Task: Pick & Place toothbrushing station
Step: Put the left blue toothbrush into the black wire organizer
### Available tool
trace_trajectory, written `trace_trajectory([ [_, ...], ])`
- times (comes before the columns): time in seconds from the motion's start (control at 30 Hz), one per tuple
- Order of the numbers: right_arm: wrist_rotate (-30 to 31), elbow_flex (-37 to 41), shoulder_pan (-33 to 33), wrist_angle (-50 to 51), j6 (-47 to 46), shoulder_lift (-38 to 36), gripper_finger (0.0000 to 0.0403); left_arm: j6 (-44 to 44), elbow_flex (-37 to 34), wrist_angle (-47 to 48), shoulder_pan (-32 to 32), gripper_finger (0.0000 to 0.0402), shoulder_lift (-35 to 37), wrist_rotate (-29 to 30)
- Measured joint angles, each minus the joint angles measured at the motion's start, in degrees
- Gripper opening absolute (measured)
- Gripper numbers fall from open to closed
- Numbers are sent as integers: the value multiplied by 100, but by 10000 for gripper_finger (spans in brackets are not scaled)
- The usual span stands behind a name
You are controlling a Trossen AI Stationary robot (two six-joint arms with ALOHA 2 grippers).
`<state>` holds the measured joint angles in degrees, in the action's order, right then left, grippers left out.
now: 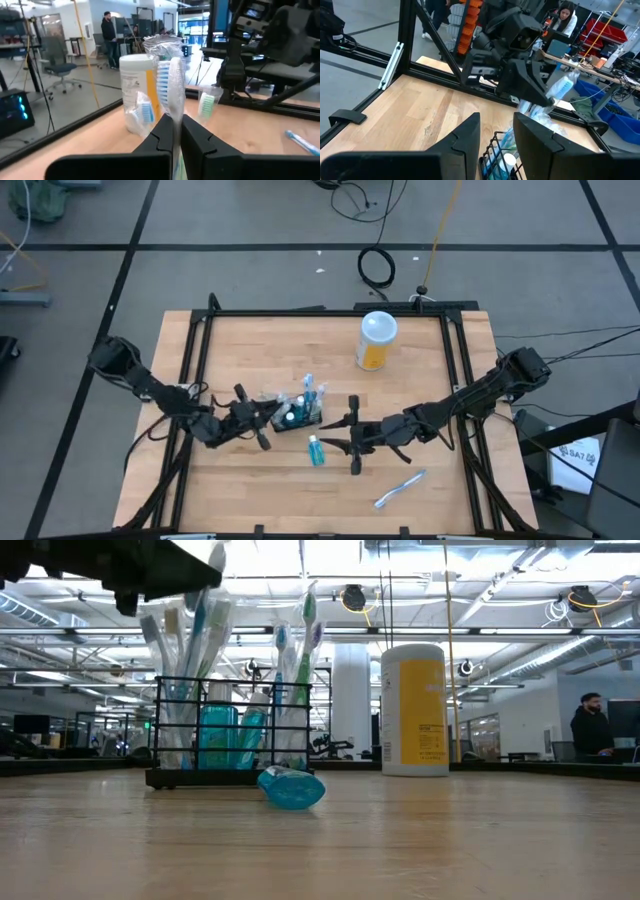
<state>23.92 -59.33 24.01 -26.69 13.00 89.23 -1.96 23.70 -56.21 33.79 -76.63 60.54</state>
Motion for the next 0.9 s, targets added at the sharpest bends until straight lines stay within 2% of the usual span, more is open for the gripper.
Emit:
trace_trajectory([
  [0.3, 0, 0, 0, 1, -28, 0, 112, 847, 0, 175, 49, 8, -299, 352],
  [0.43, 1, -2, 0, 1, -29, 0, 112, 1203, 2, 751, 95, 23, -302, 363],
  [0.6, 0, -2, 0, 2, -31, 0, 112, 2166, 2, 1453, 100, 16, -293, 406],
  [0.77, 0, -2, 0, 3, -31, 0, 112, 2695, 2, 1799, 100, 8, -296, 391],
  [0.9, 0, -2, 0, 6, -31, 0, 112, 2943, 2, 2019, 100, 22, -296, 376],
])
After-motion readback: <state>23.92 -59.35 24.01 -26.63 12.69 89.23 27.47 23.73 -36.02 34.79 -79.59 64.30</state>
